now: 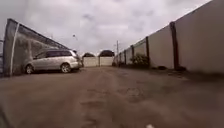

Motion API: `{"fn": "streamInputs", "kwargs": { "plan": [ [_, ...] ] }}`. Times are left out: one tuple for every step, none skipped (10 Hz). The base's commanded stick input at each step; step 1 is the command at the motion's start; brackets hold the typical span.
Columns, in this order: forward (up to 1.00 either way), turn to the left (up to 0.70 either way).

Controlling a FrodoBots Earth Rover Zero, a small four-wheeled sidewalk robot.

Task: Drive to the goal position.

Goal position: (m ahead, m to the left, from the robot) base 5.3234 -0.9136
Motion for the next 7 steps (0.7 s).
{"fn": "streamInputs", "kwargs": {
  "plan": [
    [0.6,0.0],
    [0.6,0.0],
    [0.6,0.0],
    [0.6,0.0],
    [0.6,0.0],
    [0.6,0.0],
    [0.6,0.02]
  ]
}}
